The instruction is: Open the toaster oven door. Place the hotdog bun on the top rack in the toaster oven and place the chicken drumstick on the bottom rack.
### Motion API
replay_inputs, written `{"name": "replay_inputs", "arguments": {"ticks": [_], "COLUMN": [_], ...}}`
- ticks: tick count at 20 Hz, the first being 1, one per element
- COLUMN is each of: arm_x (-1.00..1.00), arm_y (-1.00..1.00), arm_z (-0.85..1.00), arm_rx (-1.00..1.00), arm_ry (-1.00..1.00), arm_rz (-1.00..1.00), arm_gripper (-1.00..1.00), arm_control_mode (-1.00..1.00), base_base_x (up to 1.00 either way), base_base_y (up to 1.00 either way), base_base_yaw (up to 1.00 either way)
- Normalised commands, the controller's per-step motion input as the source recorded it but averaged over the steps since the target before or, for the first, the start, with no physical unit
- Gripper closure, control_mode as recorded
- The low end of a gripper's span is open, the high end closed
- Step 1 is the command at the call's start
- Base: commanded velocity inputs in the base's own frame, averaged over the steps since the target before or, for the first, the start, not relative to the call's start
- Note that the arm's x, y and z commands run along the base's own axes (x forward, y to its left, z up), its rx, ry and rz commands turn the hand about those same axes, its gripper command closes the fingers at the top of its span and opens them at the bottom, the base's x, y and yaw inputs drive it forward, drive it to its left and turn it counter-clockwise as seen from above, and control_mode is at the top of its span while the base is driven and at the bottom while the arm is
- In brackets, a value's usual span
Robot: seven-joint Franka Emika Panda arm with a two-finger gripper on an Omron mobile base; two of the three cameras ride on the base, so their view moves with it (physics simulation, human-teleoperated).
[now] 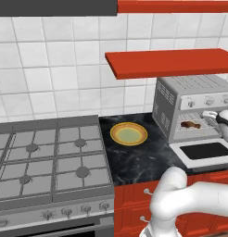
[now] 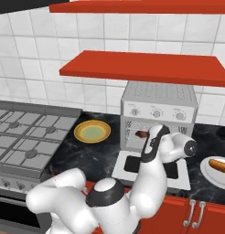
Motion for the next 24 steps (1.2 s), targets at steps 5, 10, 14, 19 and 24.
{"name": "replay_inputs", "arguments": {"ticks": [5, 10, 14, 19, 24], "arm_x": [0.72, 0.64, 0.8, 0.43, 0.02], "arm_y": [0.16, 0.17, 0.14, 0.0, -0.01], "arm_z": [0.0, 0.0, 0.0, 0.0, 0.09], "arm_rx": [0.11, 0.1, 0.1, 0.13, 0.17], "arm_ry": [0.0, 0.0, 0.0, 0.0, 0.0], "arm_rz": [-0.04, -0.06, -0.06, -0.04, -0.01], "arm_gripper": [-1.0, -1.0, 1.0, 1.0, 1.0], "arm_control_mode": [-1.0, -1.0, -1.0, -1.0, -1.0], "base_base_x": [0.0, 0.0, 0.0, 0.0, 0.0], "base_base_y": [0.0, 0.0, 0.0, 0.0, 0.0], "base_base_yaw": [0.0, 0.0, 0.0, 0.0, 0.0]}}
